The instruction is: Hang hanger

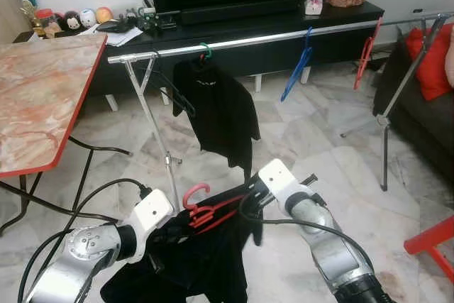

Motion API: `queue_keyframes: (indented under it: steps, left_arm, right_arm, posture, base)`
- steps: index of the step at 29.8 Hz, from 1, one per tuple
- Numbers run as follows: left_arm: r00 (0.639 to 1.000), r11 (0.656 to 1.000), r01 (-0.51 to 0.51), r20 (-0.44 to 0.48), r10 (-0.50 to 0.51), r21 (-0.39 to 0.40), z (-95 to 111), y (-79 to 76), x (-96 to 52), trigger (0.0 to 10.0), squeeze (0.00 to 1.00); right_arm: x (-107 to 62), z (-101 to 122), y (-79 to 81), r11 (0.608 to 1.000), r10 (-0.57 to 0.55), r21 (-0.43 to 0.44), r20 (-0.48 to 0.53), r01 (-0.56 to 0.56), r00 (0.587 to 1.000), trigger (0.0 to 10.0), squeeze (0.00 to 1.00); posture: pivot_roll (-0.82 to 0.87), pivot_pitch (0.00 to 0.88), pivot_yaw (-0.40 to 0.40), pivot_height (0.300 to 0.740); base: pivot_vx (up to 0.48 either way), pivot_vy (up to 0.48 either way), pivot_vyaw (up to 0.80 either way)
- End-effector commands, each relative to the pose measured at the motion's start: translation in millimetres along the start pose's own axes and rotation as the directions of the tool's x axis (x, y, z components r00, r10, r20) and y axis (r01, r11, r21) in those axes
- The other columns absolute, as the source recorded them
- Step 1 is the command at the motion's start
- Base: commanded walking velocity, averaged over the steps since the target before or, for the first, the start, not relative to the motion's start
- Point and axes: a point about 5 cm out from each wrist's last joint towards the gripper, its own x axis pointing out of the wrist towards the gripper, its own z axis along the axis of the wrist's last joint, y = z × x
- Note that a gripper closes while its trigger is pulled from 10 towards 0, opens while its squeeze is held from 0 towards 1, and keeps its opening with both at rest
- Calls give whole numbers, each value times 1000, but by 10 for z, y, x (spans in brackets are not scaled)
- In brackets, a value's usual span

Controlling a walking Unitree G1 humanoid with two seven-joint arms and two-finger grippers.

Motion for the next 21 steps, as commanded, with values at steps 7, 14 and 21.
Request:
queue_keyframes:
  steps: [7, 14, 21]
  left_arm:
    - [998, 999, -25, -48, 27, 44, -35, 158, -327, 10000, 0]
    - [987, 989, 120, -122, -109, 91, -32, 121, -652, 10000, 0]
    - [976, 983, 44, -216, -4, 178, -48, 315, -854, 10000, 0]
  right_arm:
    - [17, -10, -118, 998, 4, -57, -7, -4, 1000, 0, 0]
    - [18, -83, -149, 993, 39, -111, -36, -43, 999, 0, 0]
    - [16, -113, -114, 990, 68, -124, -49, -73, 996, 0, 0]
  posture:
    - [-55, 0, 48, 740]
    - [-56, 0, 48, 740]
    - [-49, 0, 49, 740]
  base:
    - [0, 0, 0]
    - [0, 0, 0]
    - [0, 0, 0]
